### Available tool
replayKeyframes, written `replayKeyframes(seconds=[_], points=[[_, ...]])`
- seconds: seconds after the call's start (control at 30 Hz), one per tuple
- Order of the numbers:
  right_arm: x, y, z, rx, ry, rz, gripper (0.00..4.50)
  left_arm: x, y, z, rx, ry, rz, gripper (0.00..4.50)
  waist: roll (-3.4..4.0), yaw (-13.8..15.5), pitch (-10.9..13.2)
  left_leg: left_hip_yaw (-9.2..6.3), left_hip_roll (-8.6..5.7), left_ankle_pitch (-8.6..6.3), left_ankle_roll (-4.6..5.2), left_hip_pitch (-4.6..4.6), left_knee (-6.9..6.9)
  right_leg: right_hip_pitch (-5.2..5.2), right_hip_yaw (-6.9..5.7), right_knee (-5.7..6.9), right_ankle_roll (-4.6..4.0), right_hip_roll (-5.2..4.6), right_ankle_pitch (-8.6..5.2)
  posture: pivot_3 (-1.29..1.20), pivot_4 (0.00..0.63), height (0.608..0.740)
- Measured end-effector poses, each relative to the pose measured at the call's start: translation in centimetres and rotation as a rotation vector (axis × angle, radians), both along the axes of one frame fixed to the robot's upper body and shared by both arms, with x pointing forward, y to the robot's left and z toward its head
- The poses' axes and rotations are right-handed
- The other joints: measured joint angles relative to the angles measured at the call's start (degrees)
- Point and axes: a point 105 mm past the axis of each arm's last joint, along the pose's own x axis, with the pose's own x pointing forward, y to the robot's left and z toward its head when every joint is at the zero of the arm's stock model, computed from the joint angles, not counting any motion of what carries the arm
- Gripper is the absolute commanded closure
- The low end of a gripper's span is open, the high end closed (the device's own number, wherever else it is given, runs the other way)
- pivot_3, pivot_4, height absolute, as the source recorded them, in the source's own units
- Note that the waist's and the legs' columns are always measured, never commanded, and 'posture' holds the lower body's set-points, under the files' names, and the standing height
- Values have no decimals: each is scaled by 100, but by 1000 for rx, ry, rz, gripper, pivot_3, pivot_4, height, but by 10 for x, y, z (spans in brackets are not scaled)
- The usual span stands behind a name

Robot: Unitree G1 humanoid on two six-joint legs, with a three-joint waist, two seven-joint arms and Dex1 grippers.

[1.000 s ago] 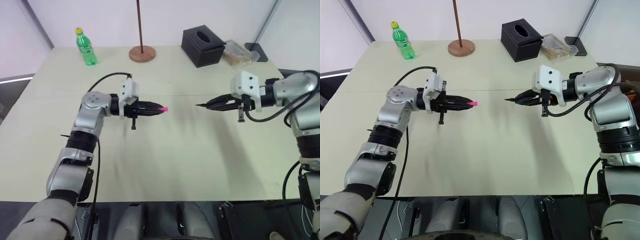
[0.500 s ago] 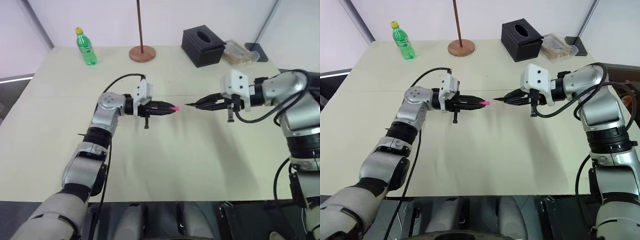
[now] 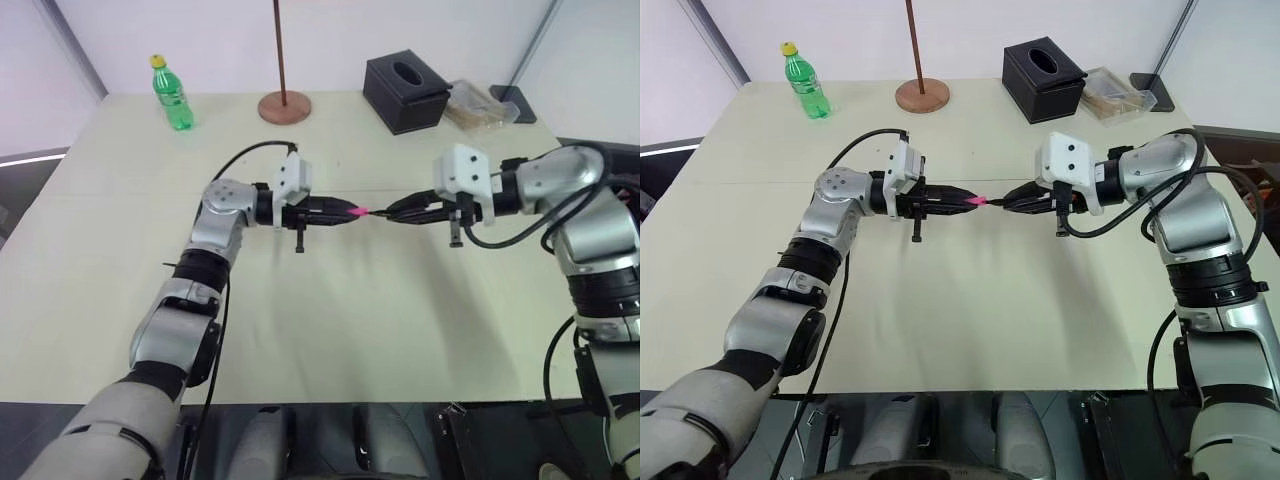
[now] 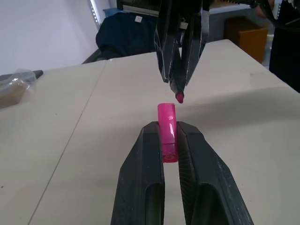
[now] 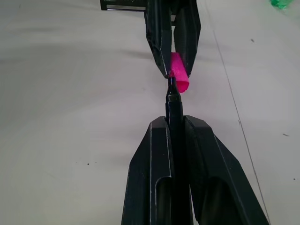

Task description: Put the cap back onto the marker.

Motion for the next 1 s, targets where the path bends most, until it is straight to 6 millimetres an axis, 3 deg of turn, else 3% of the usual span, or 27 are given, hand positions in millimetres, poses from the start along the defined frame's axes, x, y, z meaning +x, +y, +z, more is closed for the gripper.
replayKeyframes(seconds=[0.33, 0.63, 1.0], points=[[0, 1, 0, -3, -11, 5, 4500, -2, 0, 3, 3, 0, -9, 4478, 0, -2, 0, 0, 0, 0, 0, 0, 0, 0, 0, 0, 0, 0, 0, 0, 150, 740], [3, -2, -1, 1, -11, -7, 4500, -3, 13, -3, 31, 13, 4, 4478, 0, -2, 0, -1, 1, 0, 0, 0, 0, 0, 0, 0, 0, 1, 0, 0, 150, 740], [3, -1, -2, 0, -16, -1, 4500, -5, 5, 0, 10, 2, 0, 4478, 0, 2, 0, -1, 0, 0, 0, 0, 0, 0, 0, 0, 0, 0, 0, 0, 150, 740]])
